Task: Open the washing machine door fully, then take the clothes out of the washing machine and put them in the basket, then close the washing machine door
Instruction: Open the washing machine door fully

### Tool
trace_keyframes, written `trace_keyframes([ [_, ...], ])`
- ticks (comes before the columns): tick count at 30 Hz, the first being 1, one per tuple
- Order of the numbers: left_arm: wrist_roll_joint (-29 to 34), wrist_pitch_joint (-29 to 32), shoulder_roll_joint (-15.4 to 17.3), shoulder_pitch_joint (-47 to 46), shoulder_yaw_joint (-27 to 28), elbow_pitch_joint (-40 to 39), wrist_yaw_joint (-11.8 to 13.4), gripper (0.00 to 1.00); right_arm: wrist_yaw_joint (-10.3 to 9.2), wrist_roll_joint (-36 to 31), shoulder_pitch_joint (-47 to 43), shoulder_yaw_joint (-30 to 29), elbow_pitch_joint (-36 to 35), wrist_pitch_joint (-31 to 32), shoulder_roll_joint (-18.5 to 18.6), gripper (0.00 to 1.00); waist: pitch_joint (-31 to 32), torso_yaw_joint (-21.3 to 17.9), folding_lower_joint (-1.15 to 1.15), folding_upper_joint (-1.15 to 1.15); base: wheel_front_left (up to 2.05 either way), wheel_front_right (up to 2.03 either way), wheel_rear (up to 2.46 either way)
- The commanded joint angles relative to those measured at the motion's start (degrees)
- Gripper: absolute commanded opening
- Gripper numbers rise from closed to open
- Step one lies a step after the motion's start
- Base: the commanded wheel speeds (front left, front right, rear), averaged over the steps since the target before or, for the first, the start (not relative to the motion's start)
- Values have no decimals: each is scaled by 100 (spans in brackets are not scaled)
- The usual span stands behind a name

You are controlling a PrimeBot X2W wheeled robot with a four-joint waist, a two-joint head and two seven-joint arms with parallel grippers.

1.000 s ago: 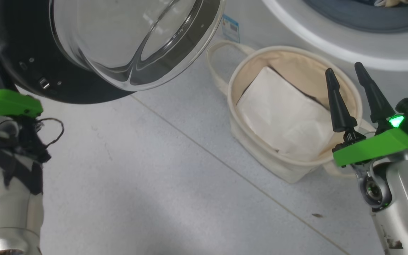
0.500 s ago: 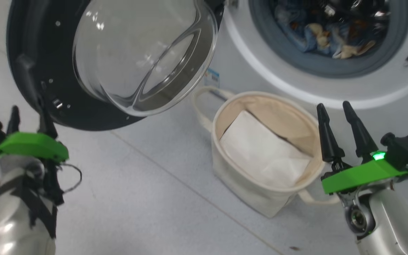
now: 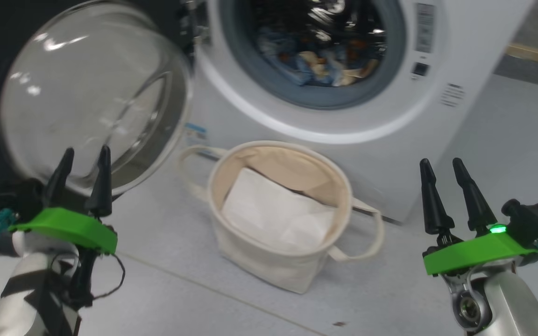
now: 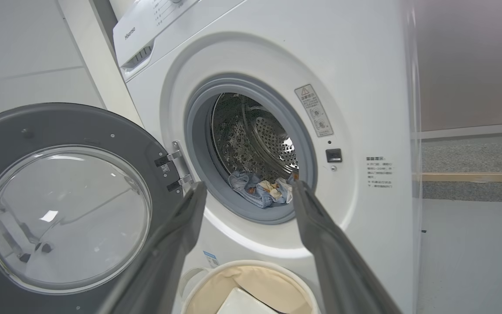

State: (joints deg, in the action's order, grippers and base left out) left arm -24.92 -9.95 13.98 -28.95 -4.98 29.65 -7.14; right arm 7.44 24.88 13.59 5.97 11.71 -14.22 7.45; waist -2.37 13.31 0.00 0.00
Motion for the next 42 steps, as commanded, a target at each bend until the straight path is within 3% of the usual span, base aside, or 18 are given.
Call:
trace_keyframes([
  [1,-202,112,332,-74,103,-356,-32,100,5,2,87,69,-205,-46,-49,100,49,-615,0,0,0,0,0],
  [9,-750,234,852,221,-124,-666,-34,100,5,-42,170,101,-165,-58,-87,100,19,-1552,0,0,0,0,0],
  [17,-1053,252,1152,574,-158,-664,-34,100,5,-91,87,152,-80,-65,7,100,242,-2126,0,0,0,0,0],
  [26,-1052,216,1112,857,-233,-700,74,100,5,-101,-56,-43,-130,-4,227,100,403,-2160,0,0,0,0,0],
  [42,-1086,25,1046,886,-374,-629,65,100,5,-93,-288,-144,-256,42,235,100,530,-2066,0,0,0,0,0],
])
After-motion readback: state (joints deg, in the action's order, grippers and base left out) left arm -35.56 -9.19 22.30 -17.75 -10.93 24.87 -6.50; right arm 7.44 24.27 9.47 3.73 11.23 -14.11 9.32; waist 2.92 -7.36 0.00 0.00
